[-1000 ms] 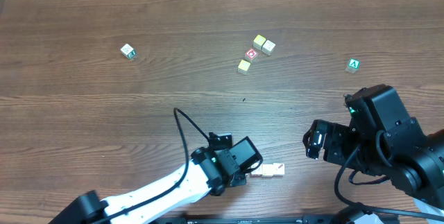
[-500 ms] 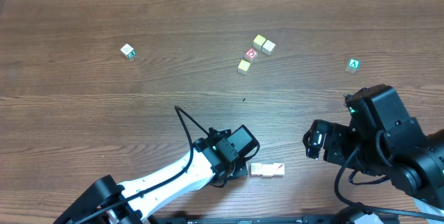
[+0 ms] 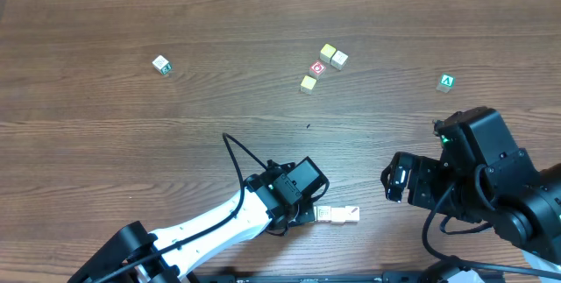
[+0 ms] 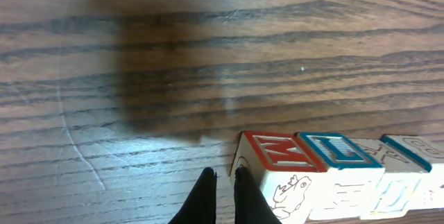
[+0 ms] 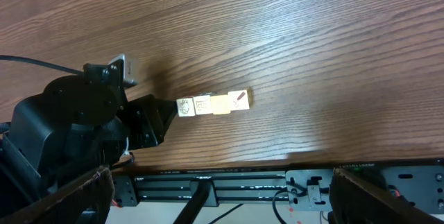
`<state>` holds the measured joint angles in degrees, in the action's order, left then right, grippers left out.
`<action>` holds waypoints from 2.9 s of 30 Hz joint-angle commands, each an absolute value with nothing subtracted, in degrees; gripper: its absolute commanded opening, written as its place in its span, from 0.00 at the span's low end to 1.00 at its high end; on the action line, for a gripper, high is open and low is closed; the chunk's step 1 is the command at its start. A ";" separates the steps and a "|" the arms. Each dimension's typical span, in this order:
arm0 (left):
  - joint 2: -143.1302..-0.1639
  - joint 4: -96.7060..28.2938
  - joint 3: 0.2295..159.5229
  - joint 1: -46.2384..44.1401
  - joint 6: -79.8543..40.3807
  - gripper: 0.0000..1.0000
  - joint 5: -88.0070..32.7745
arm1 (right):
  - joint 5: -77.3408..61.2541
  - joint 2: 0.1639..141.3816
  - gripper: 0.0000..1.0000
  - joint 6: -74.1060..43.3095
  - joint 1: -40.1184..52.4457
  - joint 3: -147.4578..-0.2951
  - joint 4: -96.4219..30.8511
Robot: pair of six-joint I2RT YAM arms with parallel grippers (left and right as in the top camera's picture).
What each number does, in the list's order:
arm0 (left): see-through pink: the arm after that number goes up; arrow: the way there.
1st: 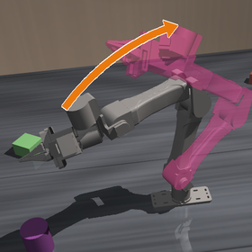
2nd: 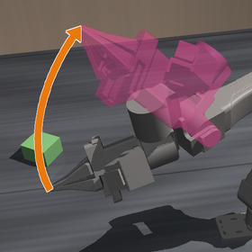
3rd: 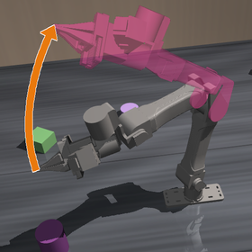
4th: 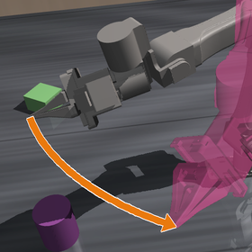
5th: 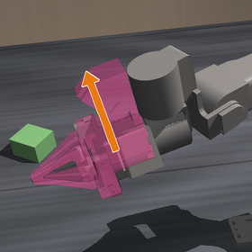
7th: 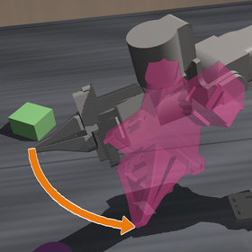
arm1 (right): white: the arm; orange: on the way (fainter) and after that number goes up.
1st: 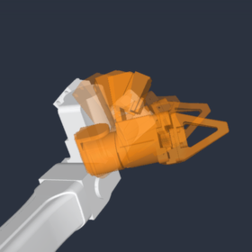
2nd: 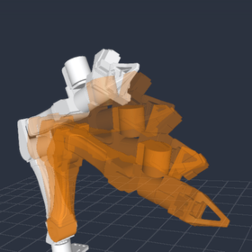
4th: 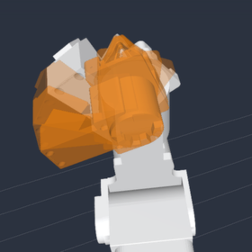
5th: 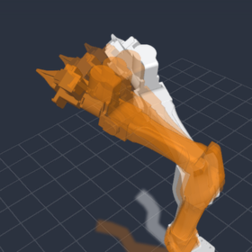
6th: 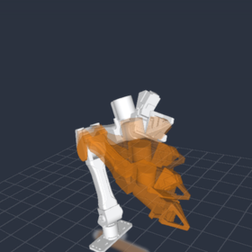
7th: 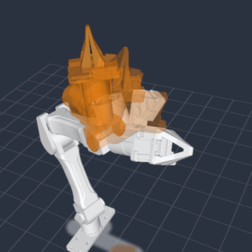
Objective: Flip 4 blocks
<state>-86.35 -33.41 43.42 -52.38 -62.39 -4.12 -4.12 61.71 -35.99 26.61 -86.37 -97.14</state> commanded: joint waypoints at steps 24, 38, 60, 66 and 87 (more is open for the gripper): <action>-82.28 -42.13 43.03 -46.61 -51.90 0.05 -2.63 | 0.36 61.63 1.00 -39.68 26.50 -79.68 -93.84; -81.25 -44.21 43.00 -46.61 -41.93 0.04 -5.63 | -8.71 61.73 0.09 -46.30 26.50 -54.41 -80.99; -81.25 -40.88 43.00 -46.63 -41.89 0.04 -5.54 | -13.61 64.42 0.04 -49.78 26.50 -33.89 -55.05; -81.25 -40.64 43.00 -46.63 -40.21 0.04 -5.41 | -11.25 68.36 0.04 -49.76 26.50 -32.58 -50.17; -81.30 -40.21 43.00 -46.61 -39.35 0.04 -0.86 | -10.96 74.65 0.04 -47.03 26.68 -32.56 -46.96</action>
<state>-82.02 -40.49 43.31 -46.83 -41.30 -2.42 -8.36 74.48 -48.77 26.61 -32.88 -47.57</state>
